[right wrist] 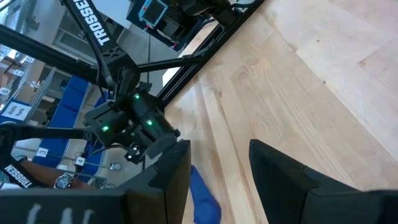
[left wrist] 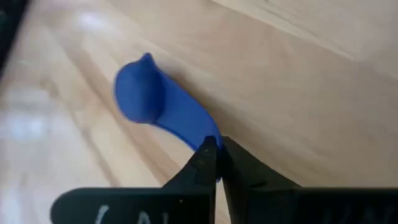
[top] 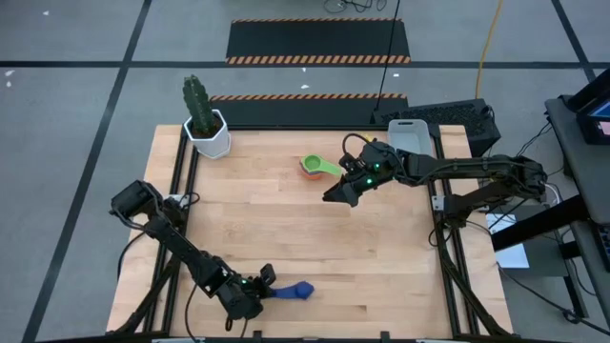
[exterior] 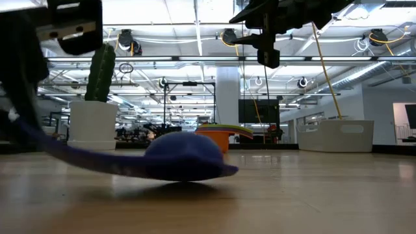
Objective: Nest measuring cups in basket
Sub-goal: Stack the dark blue measuring cup on top of the green measuring cup
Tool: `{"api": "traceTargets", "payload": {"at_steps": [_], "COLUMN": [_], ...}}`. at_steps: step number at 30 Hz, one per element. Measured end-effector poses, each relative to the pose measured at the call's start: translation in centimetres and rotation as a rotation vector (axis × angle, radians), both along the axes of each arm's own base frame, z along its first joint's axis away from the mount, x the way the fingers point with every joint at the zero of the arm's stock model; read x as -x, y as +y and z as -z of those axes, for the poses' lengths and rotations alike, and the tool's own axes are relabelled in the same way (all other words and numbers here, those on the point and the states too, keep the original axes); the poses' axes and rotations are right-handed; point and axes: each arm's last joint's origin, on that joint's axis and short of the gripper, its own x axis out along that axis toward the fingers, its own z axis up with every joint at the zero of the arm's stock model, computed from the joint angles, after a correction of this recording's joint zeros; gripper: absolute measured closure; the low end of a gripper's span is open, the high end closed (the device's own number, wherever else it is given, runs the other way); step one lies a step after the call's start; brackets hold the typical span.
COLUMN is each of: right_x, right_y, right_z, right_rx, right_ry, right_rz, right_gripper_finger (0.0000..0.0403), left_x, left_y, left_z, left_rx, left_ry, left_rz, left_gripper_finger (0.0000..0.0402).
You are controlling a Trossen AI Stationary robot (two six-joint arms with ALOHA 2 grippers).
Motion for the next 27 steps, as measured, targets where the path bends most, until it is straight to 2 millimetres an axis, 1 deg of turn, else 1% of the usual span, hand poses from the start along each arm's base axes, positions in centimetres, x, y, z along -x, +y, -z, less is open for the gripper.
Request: {"api": "traceTargets", "payload": {"at_steps": [4, 8, 11, 16, 19, 23, 27], "right_x": [0.0, -0.1, 0.2, 1.0, 1.5, 2.6, 4.0], "right_y": [0.0, 0.0, -0.3, -1.2, -1.8, -2.5, -3.0], "right_z": [0.0, -0.1, -0.5, -1.8, -3.0, -4.6, -5.8], "right_rx": [-0.001, -0.020, -0.020, -0.008, 0.015, 0.049, 0.087], "right_ry": [-0.001, -0.010, -0.029, -0.089, -0.165, -0.259, -0.313], "right_rz": [-0.003, 0.009, 0.021, 0.058, 0.097, 0.143, 0.179], "right_gripper_finger": [0.0246, 0.0246, 0.0246, 0.0246, 0.0246, 0.0246, 0.0246], "left_x": [-1.2, -2.6, -3.0, -3.3, -3.2, -3.0, -3.1], "left_y": [-0.1, 0.7, 2.4, 5.7, 7.6, 10.2, 13.1], "left_z": [-1.4, -4.0, -5.6, -8.8, -10.5, -13.6, -16.8], "left_rx": [0.014, 0.079, 0.078, 0.181, 0.226, 0.343, 0.496], "left_ry": [-0.055, -0.096, -0.108, -0.175, -0.220, -0.356, -0.534], "left_rz": [-0.073, -0.228, -0.378, -0.597, -0.688, -0.828, -0.954], "left_gripper_finger": [0.0391, 0.0395, 0.0396, 0.0396, 0.0396, 0.0396, 0.0396]}}
